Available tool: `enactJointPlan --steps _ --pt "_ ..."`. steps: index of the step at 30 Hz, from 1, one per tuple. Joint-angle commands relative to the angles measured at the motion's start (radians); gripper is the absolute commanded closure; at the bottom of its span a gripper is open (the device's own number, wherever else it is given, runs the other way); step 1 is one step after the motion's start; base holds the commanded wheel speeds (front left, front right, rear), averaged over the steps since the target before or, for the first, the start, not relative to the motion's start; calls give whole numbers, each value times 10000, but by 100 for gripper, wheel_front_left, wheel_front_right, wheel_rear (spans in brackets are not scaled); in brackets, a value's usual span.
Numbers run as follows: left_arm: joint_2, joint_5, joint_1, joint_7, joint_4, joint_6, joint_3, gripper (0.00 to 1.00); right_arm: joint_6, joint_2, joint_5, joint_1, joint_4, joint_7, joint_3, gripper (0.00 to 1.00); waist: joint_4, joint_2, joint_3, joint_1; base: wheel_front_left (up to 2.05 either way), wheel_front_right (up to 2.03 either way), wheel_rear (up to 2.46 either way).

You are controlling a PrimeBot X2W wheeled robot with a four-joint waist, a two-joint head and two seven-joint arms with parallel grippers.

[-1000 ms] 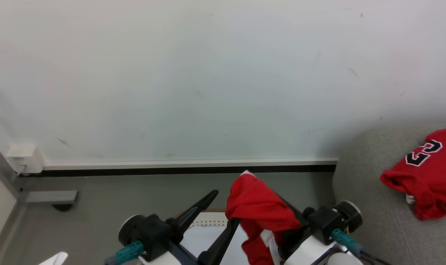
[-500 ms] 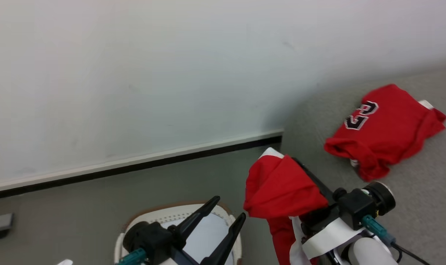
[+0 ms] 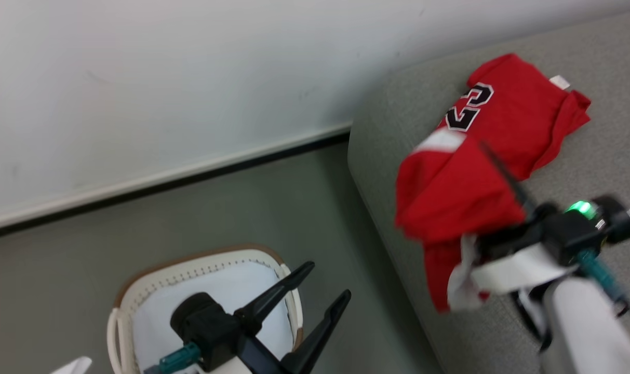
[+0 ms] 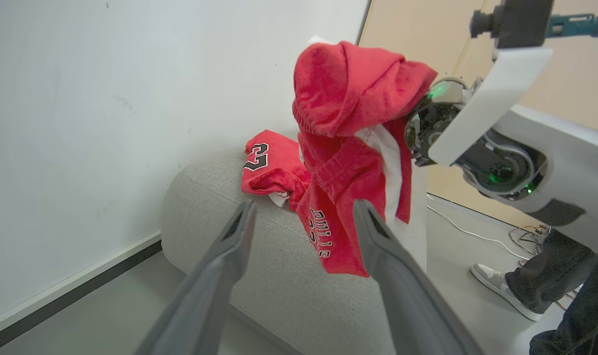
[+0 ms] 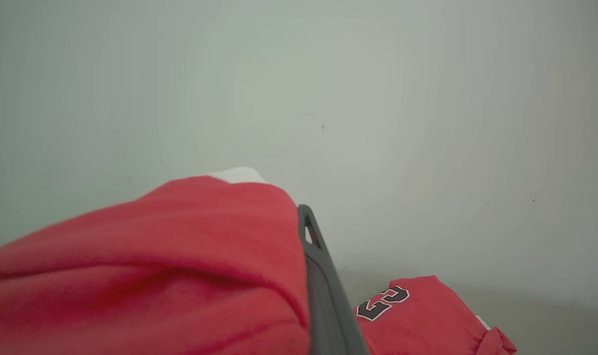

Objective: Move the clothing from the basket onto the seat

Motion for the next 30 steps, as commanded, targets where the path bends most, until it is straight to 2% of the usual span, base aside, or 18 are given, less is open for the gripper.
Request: enactJointPlan --steps 1,4,11,15,19,22,27,30 --pt "217 136 -218 35 -126 -110 63 0 -26 25 -243 -722 -203 123 -456 100 135 -1 928 -1 0 0 0" --pt "377 163 -401 28 -274 -211 105 0 -26 59 -577 -1485 -359 366 -1033 100 344 -1 1424 -1 0 0 0" --pt "946 331 -1272 -241 -783 -408 658 0 -26 78 -2189 -4916 -1028 1523 -3634 100 1321 -1 3408 -1 0 0 0" --pt "1198 301 -1711 -422 -888 -522 933 0 -26 -141 -3285 -6704 -787 2148 -5030 100 1935 -1 4320 -1 0 0 0" --pt "1325 200 -1966 -550 -925 -565 1234 0 -26 -449 -4487 -7794 -343 2574 -6452 100 2496 -1 5103 -1 0 0 0" --pt "1269 214 -2008 -640 -891 -613 1342 0 -26 -651 -5330 -8135 194 2639 -7676 100 2884 -1 5562 -1 0 0 0" --pt "1186 217 -1839 -725 -615 -651 1445 0 -26 -326 -6557 -7533 1000 2205 -9606 100 3231 -1 5908 -1 0 0 0" --pt "1146 282 -1710 -732 -474 -695 1480 0 -26 -90 -6876 -7031 1260 1892 -10537 100 3249 -1 5858 -1 0 0 0"
